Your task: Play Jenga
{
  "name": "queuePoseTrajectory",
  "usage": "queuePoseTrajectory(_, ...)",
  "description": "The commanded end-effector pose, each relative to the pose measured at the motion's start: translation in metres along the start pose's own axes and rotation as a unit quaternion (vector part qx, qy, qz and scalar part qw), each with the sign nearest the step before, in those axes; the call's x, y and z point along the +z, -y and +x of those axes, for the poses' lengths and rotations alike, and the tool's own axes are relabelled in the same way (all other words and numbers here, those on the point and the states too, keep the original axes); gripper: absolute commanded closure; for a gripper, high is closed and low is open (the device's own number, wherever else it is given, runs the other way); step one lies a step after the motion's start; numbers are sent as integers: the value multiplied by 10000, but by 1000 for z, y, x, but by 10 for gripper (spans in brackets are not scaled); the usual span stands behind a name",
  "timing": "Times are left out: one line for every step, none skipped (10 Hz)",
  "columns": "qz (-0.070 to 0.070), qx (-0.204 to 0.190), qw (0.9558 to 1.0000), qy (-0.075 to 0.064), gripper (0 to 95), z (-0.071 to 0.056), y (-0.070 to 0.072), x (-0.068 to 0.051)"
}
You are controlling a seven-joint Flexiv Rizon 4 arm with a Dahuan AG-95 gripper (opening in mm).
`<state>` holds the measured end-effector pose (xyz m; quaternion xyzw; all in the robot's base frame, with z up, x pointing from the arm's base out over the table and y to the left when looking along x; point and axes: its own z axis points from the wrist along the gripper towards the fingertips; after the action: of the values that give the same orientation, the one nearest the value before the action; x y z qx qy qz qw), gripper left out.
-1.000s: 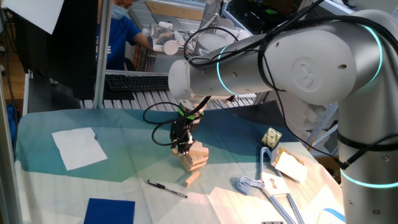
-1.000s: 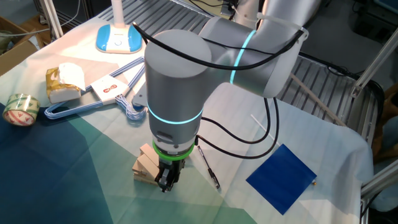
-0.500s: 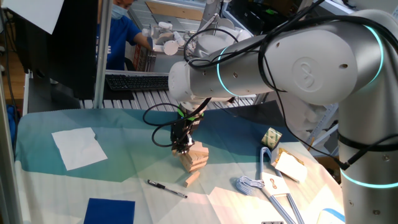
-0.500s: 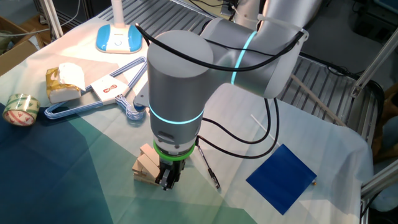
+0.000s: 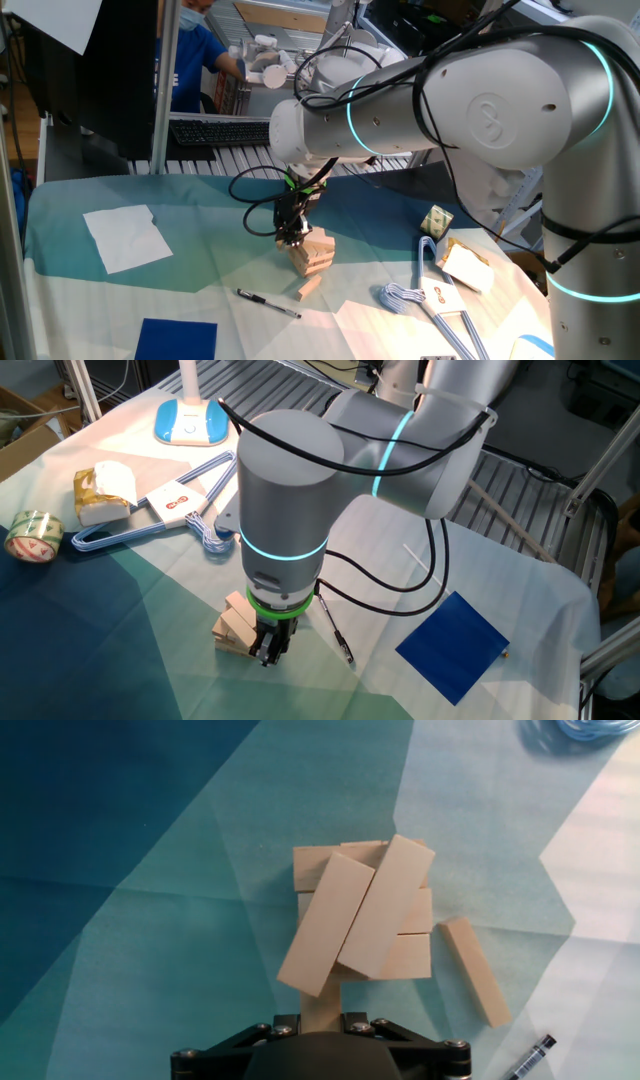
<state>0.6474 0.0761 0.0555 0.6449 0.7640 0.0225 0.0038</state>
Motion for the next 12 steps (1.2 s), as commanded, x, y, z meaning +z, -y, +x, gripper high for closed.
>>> queuePoseTrajectory(-17, -7, 9999, -133, 950, 0, 1, -6)
queuePoseTrajectory(-23, 2, 9999, -170, 950, 0, 1, -7)
queuePoseTrajectory(-24, 7, 9998, -186, 950, 0, 1, -7)
queuePoseTrajectory(-24, 10, 9998, -194, 950, 0, 1, -7)
queuePoseTrajectory(-23, 14, 9998, -211, 950, 0, 1, -7)
queuePoseTrajectory(-24, 15, 9997, -229, 950, 0, 1, -7)
queuePoseTrajectory(-25, 14, 9997, -244, 950, 0, 1, -7)
queuePoseTrajectory(-26, 19, 9997, -246, 950, 0, 1, -6)
queuePoseTrajectory(-34, 30, 9997, -241, 950, 0, 0, -5)
queuePoseTrajectory(-37, 29, 9997, -228, 950, 0, 0, -3)
queuePoseTrajectory(-41, 27, 9997, -221, 950, 0, 0, -2)
queuePoseTrajectory(-41, 31, 9997, -218, 950, 0, 0, -2)
